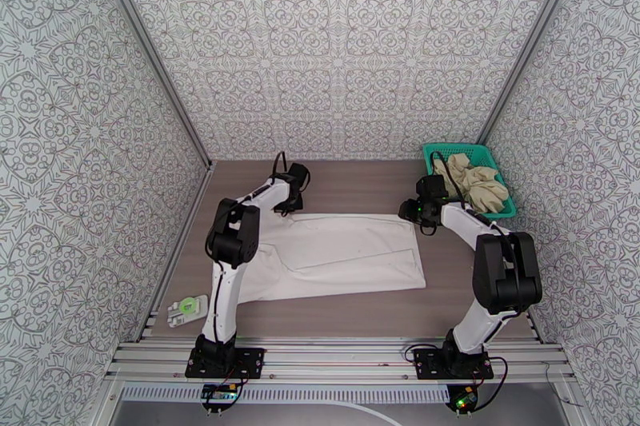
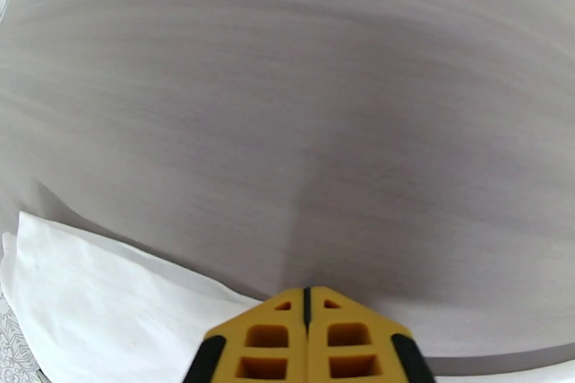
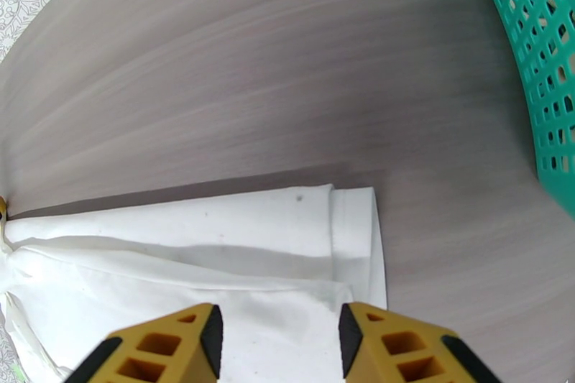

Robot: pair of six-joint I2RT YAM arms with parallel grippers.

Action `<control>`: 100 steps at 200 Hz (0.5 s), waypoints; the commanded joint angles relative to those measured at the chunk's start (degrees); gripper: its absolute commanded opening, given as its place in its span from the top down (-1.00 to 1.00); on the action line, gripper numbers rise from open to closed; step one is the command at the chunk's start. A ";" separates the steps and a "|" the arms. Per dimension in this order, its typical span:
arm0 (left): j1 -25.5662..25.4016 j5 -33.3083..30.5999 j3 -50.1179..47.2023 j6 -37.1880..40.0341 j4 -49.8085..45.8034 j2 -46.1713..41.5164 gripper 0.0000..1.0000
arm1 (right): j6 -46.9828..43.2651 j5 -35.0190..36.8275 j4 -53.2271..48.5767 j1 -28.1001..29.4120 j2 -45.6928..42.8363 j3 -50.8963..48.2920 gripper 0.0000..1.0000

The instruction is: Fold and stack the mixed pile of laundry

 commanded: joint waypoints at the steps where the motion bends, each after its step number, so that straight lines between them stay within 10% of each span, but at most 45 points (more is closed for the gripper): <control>1: 0.02 -2.58 -3.57 -0.28 -0.21 -7.95 1.00 | -0.49 -1.57 -0.54 0.30 1.20 0.02 0.04; 100: -1.92 -3.44 -26.71 -9.75 9.48 -28.61 1.00 | -0.42 -2.84 -0.53 0.30 0.78 -0.28 0.04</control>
